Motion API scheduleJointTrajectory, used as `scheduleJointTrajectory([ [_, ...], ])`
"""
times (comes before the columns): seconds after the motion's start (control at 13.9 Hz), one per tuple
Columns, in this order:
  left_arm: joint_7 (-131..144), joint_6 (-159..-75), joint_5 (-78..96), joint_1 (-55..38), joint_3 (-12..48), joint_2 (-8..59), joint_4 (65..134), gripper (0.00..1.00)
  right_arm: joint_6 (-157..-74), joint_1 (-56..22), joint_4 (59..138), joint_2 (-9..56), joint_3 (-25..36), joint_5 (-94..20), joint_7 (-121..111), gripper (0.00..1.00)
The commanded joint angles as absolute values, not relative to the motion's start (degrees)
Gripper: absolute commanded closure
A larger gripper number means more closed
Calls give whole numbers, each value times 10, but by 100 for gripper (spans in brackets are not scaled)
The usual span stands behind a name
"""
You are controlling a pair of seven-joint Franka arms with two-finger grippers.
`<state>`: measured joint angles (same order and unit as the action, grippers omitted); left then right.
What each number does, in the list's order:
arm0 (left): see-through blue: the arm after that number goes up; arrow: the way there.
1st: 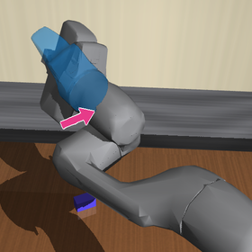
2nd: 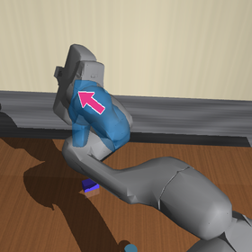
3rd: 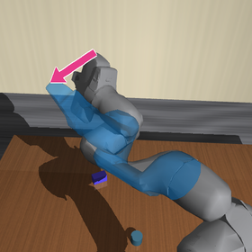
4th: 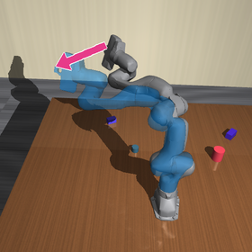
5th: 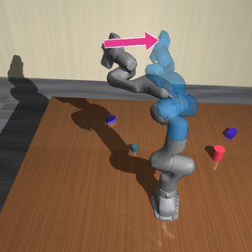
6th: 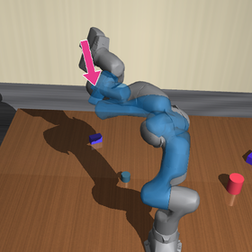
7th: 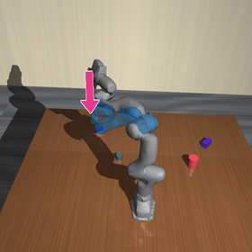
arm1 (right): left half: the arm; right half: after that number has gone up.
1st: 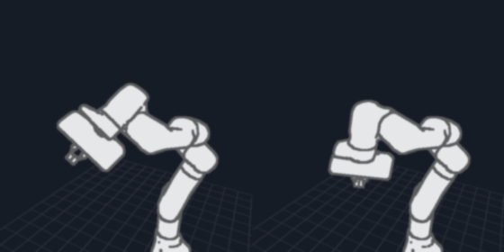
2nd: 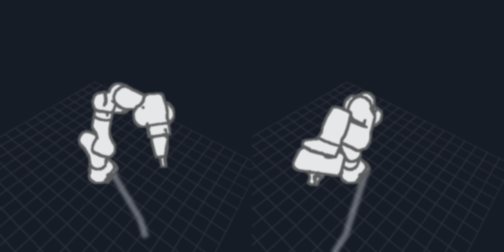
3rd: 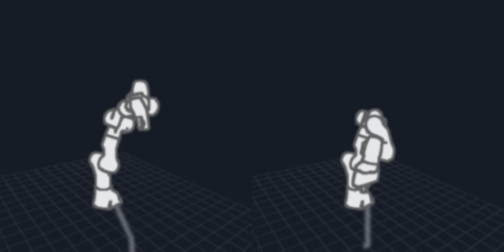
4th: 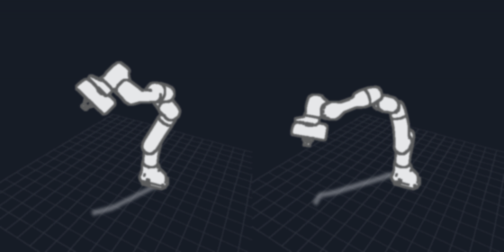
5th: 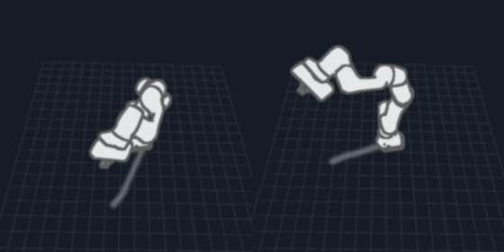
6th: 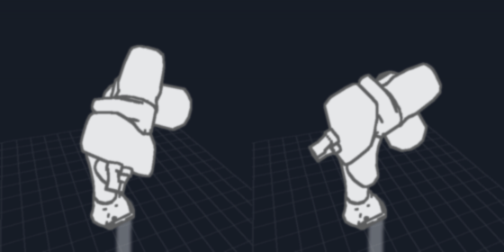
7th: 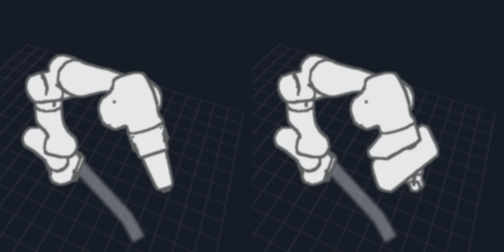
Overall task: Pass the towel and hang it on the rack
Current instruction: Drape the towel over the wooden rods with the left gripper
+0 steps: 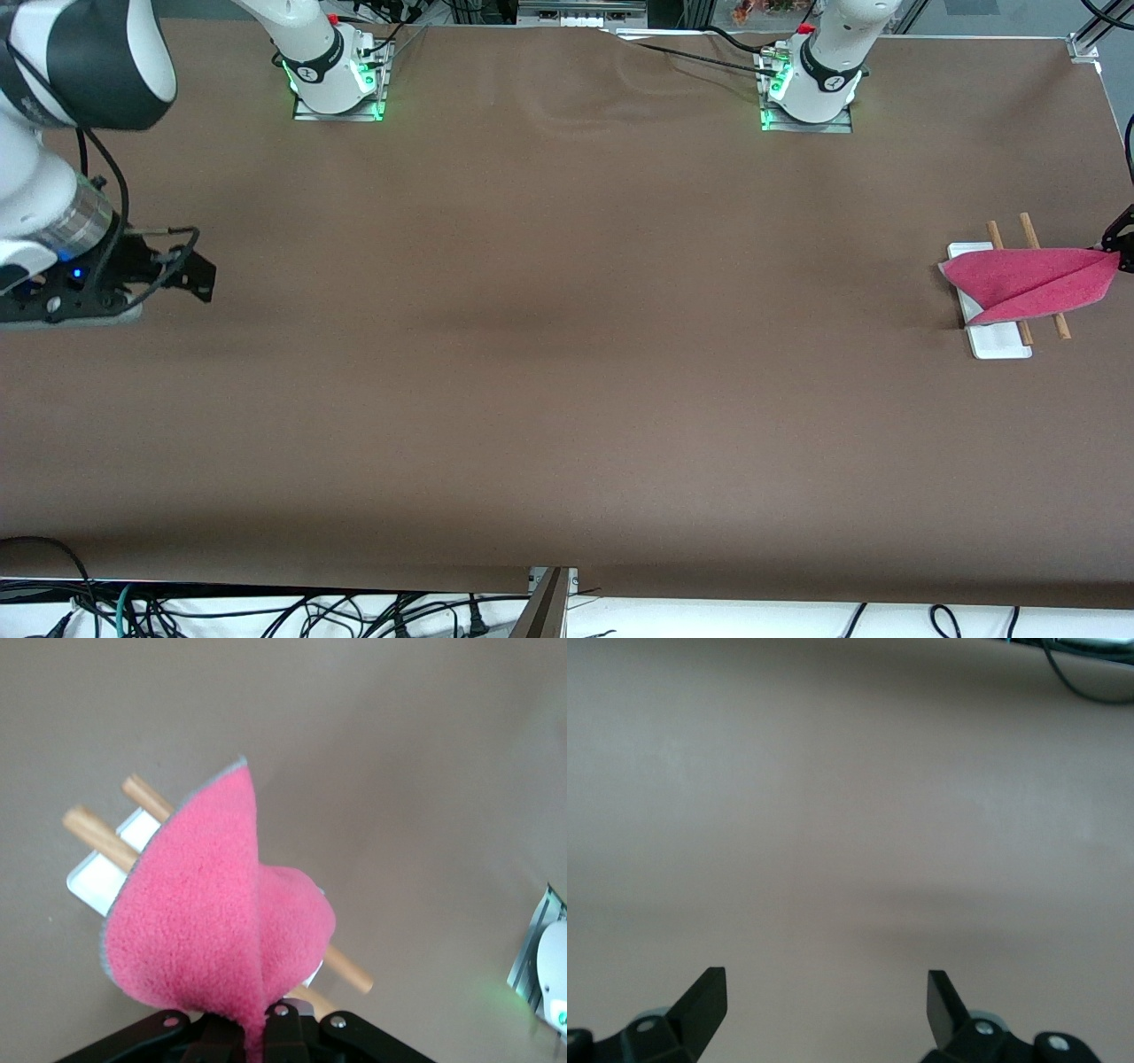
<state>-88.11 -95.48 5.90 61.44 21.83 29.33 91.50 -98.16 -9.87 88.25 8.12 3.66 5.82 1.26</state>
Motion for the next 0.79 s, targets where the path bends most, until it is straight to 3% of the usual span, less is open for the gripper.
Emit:
scheduleJointTrajectory([
  [0.0, -906, -943, 45, 618, 216, 346, 886, 100, -962, -75, 918, 28, 23, 56, 12, 0],
  [0.36, -945, -957, 44, 618, 191, 401, 832, 100, -895, -35, 914, -4, 22, 46, 2, 0],
  [0.72, -956, -976, 47, 619, 180, 417, 828, 97, -882, -5, 903, 11, 32, 2, -46, 0],
])
